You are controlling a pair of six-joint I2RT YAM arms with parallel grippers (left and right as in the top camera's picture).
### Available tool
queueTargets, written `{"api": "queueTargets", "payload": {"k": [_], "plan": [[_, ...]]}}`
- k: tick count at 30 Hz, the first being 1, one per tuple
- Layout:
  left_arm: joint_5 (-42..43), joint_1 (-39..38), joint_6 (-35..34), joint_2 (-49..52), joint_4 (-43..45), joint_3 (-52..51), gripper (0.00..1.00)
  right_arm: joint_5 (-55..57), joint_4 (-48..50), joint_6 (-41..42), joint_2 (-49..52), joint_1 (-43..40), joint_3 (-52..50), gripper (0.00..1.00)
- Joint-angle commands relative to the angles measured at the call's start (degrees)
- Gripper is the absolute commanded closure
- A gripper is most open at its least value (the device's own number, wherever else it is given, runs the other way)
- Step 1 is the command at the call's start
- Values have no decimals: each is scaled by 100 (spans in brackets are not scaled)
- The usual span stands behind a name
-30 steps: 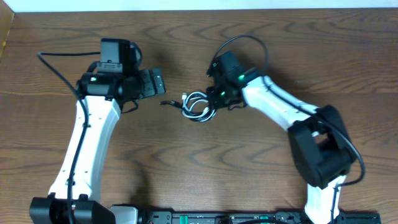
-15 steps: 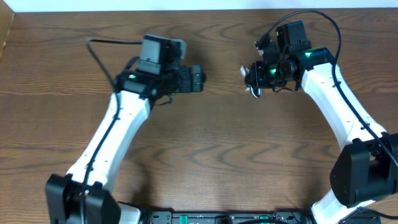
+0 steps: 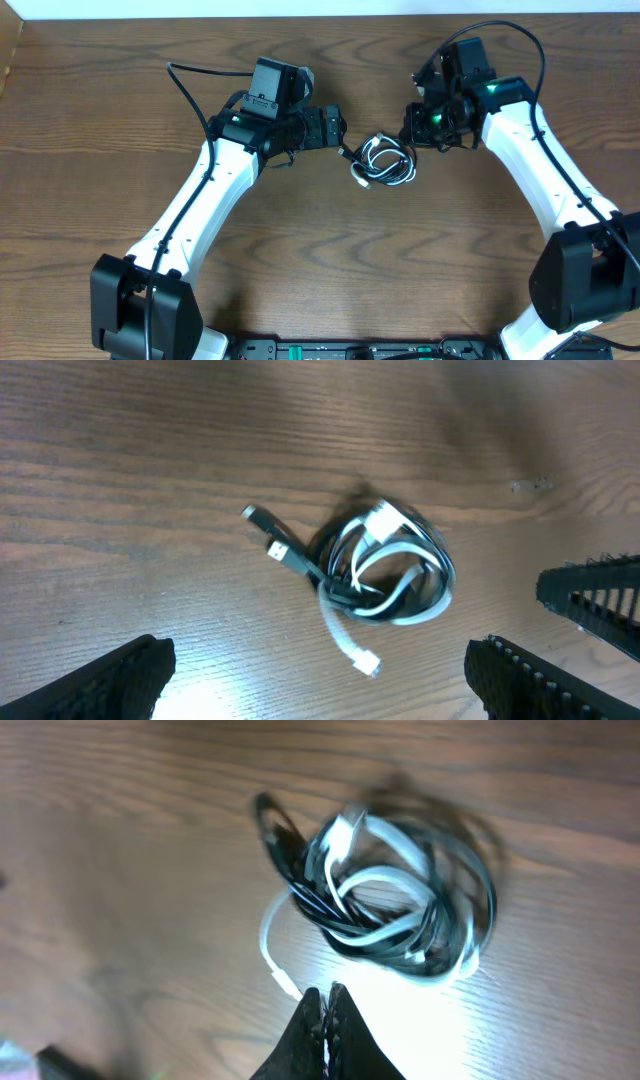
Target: Untangle cables
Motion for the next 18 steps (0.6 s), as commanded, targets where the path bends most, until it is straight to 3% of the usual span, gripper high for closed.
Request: {"api": "queueTargets", "payload": {"k": [1,3,8,18], "plan": [[50,-2,-39,33,13,0,2,610,-39,332,129,24,-57,99],[50,-2,-37,35,28,0,2,807,-63,332,136,-2,-57,98],[52,-170,24,236,155,0,6,962,28,332,133,-195,-57,85],[350,-1023,20,1283,1399,0,7,595,22,-79,133,-841,-55,84]]}}
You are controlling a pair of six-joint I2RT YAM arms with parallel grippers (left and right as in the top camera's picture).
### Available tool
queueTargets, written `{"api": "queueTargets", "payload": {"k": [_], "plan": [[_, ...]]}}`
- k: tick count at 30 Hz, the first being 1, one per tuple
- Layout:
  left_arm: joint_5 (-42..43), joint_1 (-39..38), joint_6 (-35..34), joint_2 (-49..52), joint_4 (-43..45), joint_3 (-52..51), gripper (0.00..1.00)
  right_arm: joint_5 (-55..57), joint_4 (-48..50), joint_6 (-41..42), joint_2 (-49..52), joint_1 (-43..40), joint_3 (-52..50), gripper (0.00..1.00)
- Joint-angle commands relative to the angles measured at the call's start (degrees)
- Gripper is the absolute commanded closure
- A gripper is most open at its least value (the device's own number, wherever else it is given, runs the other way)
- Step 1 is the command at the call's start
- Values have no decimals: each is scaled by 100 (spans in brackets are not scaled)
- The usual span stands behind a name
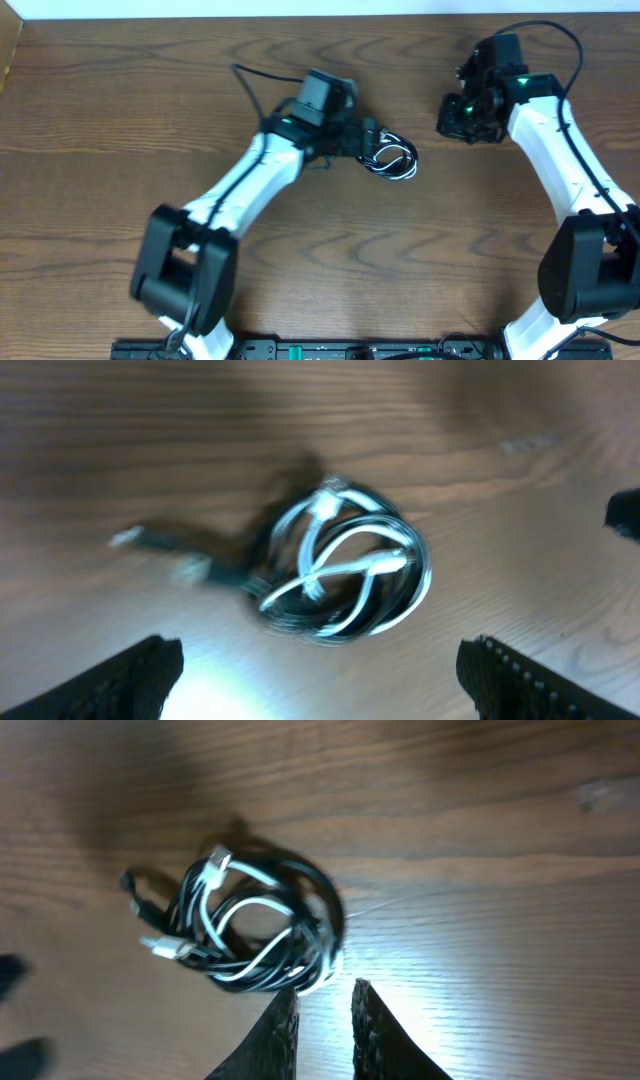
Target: Untangle cables
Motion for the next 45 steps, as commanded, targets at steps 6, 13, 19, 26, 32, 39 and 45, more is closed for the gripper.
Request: {"api": "queueTargets", "payload": {"k": [6,13,19,26,32,39,45], "plan": [[-262,-393,31,557,466,7,6,-142,-164,-459,37,-28,-28,83],[-793,-393,247,935,916,7,6,-142,-164,-459,37,-26,-28,83],[-791,-398,243,1049,1082,7,28,-144,-166,-503,37,-24,-28,83],[-785,-398,92,922,1204,9,53,-146,-155,-568,37,59,-28,82],[-684,-393,24,444,1158,9,73,-140,-151,-761,37,234,-28,82],[-684,-398,55,164,708,7,30,396,-168,-234,37,114,-31,87],[-682,-407,922,166,254,7,21,297,-179,-195,37,-326,-28,85]]}}
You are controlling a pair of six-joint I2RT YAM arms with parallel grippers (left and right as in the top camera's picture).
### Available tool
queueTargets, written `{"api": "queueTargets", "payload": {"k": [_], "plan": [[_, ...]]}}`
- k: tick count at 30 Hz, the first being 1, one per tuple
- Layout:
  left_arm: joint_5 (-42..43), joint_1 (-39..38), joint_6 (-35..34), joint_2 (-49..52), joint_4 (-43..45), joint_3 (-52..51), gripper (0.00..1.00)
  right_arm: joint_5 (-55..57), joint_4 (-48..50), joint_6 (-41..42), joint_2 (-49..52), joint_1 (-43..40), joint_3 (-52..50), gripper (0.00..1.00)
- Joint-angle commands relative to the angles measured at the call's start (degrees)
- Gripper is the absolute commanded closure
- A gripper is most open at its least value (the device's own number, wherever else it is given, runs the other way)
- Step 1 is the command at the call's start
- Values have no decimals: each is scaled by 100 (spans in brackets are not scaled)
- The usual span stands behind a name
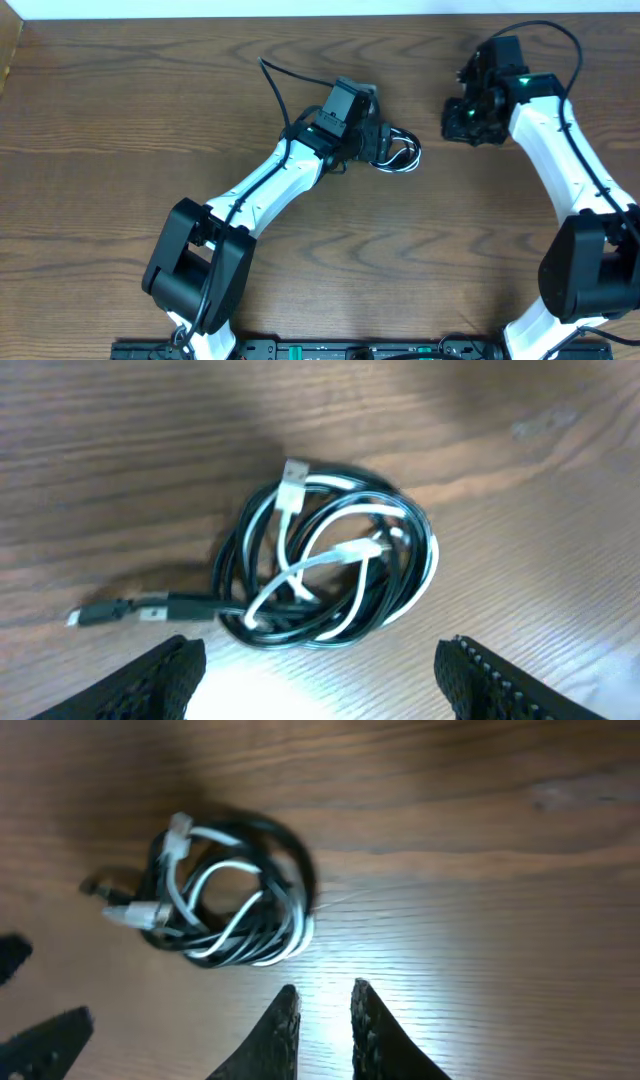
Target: Untangle cables
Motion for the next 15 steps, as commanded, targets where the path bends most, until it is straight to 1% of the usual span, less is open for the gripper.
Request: {"api": "queueTargets", "payload": {"k": [1,2,5,6,12,15], "plan": [[-9,-11,767,9,-39,13,21,42,-17,127,37,-286,-26,84],[-11,-44,977,9,-35,13,22,42,-28,118,37,-337,-26,84],[-15,-234,1759,9,-35,13,28,44,-85,-17,37,-455,-26,83],[-37,-310,1969,9,-37,15,28,46,-105,-66,37,-483,-28,83],[-581,-682,2640,98,-382,295,30,46,-210,-131,37,-590,-26,81],[-800,-809,2833,260,-555,511,31,44,-212,-131,37,-592,-26,82]]}}
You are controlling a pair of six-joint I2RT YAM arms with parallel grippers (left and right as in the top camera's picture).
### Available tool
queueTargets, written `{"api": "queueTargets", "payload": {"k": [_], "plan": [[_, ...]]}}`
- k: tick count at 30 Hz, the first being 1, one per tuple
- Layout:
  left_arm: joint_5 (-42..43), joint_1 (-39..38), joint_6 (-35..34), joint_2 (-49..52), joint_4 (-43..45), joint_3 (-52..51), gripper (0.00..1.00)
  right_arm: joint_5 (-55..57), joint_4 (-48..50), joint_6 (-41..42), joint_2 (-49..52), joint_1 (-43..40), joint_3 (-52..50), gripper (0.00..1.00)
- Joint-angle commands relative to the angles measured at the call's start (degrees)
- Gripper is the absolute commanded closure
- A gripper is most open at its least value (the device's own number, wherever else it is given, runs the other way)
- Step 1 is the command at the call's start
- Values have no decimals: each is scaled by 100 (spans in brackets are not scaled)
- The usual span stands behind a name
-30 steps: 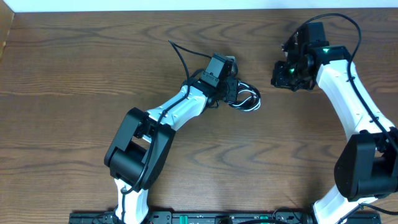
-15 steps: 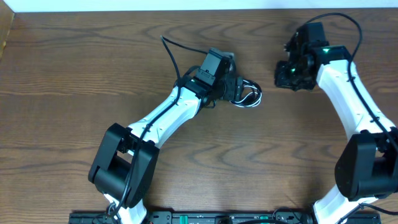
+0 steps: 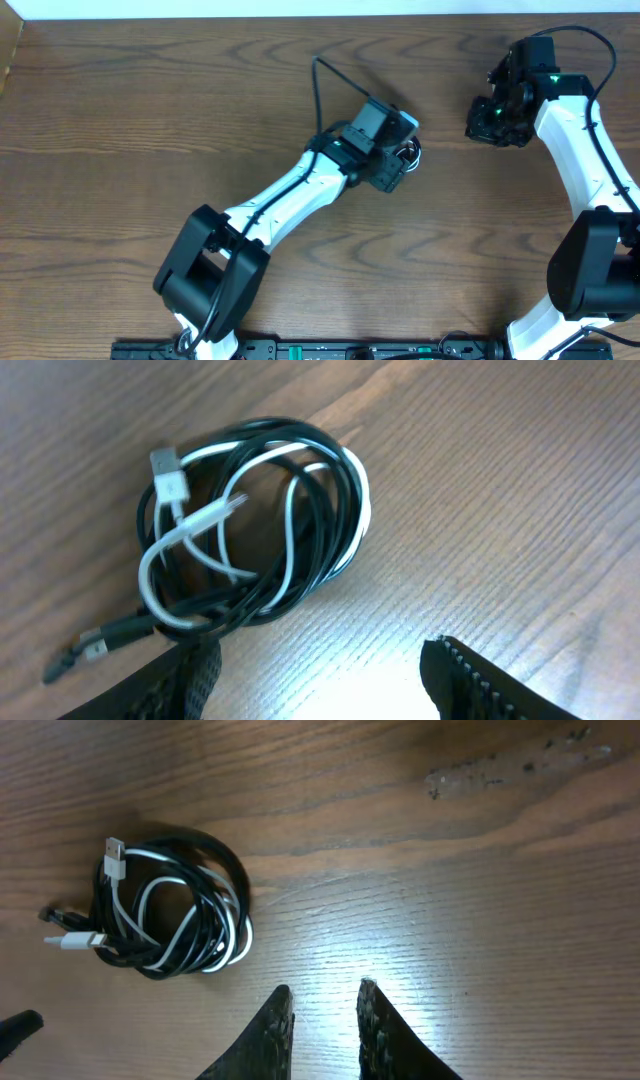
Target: Untangle cables
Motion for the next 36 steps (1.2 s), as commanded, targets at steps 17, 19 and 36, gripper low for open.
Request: {"api": "queueTargets", "payload": {"k": [17,19,36], "plan": [[-551,-216,422,1322,92,1102,42,26,-136,-81,37,-39,-26,81],[-551,-216,411,1355,181,1102,45,28,-133,-81,37,-39,-26,81],[-551,-221,269,1679,192,1088,57,70,-138,-81,37,-35,-26,80]]}}
